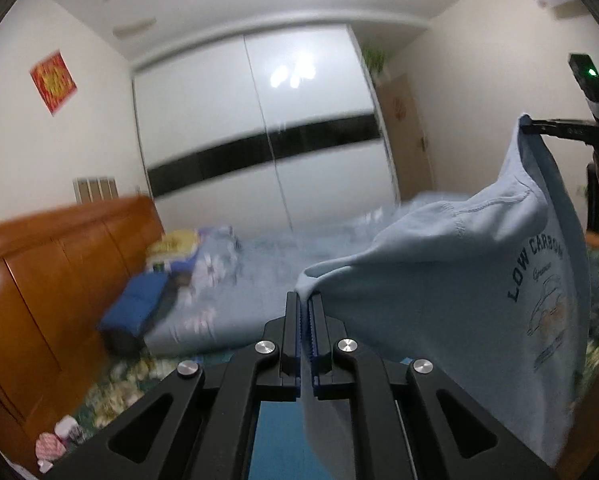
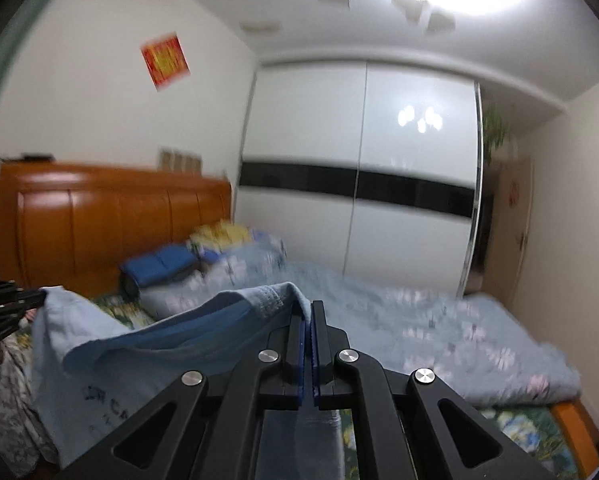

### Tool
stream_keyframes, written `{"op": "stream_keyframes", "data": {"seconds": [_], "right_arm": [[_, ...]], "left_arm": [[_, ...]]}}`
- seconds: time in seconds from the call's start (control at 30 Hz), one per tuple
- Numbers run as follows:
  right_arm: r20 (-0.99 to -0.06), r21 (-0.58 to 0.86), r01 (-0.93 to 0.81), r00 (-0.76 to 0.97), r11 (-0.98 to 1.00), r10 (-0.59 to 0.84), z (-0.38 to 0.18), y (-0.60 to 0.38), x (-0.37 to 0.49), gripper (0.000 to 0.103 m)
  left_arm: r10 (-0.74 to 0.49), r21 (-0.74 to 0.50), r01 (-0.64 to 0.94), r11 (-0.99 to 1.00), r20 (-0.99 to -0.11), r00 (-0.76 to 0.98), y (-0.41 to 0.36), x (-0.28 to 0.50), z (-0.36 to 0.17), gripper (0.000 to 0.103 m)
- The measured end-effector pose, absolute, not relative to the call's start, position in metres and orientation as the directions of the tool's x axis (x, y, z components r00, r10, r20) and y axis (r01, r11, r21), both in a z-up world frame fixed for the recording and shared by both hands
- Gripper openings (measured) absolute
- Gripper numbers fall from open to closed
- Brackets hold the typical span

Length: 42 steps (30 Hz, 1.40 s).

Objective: Fold clothes
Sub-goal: 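Lay the shirt flat on the blanket with both grippers and release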

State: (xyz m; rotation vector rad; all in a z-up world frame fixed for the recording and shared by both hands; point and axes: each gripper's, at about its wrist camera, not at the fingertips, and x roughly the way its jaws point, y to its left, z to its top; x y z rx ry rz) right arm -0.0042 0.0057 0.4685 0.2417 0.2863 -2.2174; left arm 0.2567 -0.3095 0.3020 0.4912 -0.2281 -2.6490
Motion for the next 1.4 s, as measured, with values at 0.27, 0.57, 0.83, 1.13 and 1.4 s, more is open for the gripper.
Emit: {"op": "stream_keyframes", "data": {"seconds": [0.27,0.57,0.83,1.13,1.4], "right_arm": [[-0.586,0.003,0.756,-0.529,-0.654,-0.614,0.300,-0.136,-0.144,0.003],[-0.748,-0.010,0.735,-0.455,-0.678,-0.482,0.177,-0.240,-0.219,0.003],[-0.788,-0.075,0.732,-0.460,-0.677,-0.410,0.137,-0.255,-0.244,0.003],[-0.796,-0.032,0.740,-0.425,-0.671,-0.431,0.128,-0.238,-0.245,0.003],[-0.795,-0.021,0.756,-0.409,-0.655,-0.447,0.129,-0.235,-0.244,0.003]], "left_arm": [[-0.431,0.132,0.449,-0.884,-0.601,-0.673,-0.420,0.147,0.137,0.005],[-0.366,-0.005,0.525,-0.851,-0.711,-0.600,-0.513,0.094,0.051,0.003],[-0.104,-0.037,0.194,-0.980,-0.737,-0.668,-0.471,0.051,0.054,0.021],[-0.035,0.030,0.018,-0.999,-0.793,-0.608,-0.440,0.013,0.037,0.039],[-0.049,0.074,-0.017,-0.997,-0.791,-0.609,-0.420,0.010,0.026,0.005]]}}
